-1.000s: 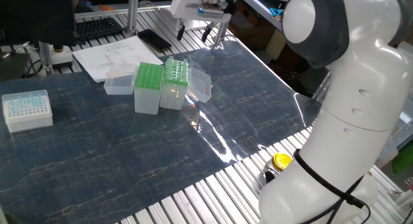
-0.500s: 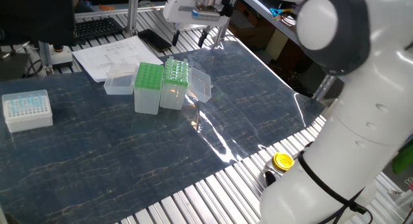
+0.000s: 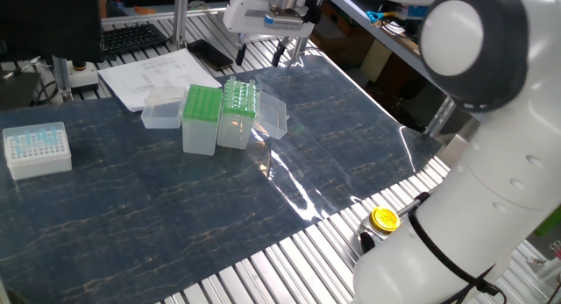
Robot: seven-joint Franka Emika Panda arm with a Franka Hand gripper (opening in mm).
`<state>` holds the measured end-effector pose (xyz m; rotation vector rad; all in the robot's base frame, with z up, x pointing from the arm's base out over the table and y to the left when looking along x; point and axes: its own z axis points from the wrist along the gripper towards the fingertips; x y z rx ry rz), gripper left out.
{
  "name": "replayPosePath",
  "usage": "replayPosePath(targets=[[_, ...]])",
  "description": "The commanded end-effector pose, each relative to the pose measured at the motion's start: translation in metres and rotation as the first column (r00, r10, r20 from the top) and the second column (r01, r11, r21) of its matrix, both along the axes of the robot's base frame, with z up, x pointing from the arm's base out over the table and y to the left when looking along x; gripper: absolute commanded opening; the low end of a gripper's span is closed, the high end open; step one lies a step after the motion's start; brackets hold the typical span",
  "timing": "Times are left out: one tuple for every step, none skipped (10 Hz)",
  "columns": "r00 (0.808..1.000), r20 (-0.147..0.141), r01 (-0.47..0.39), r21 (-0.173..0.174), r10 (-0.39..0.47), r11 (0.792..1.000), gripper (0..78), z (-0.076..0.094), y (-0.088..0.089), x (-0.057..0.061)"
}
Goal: Transfer all large pipette tips from one holder to another
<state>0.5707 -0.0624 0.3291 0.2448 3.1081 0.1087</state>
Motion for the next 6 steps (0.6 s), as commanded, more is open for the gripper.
replayPosePath(targets=[[1.000,-0.006,-0.021,-0.004,0.021,1.000,77.4,0.0102,0.0114,-0.0093],[1.000,-0.007,-0.026,-0.004,0.026,1.000,77.4,0.0112,0.0123,-0.0108],[0.999,-0.008,-0.033,-0.003,0.033,0.999,77.4,0.0130,0.0141,-0.0136],[0.999,-0.008,-0.031,-0.003,0.031,1.000,77.4,0.0141,0.0162,-0.0155],[1.000,-0.009,-0.026,-0.005,0.026,1.000,77.4,0.0151,0.0180,-0.0170],[1.000,-0.010,-0.023,-0.004,0.023,1.000,77.4,0.0150,0.0185,-0.0181]])
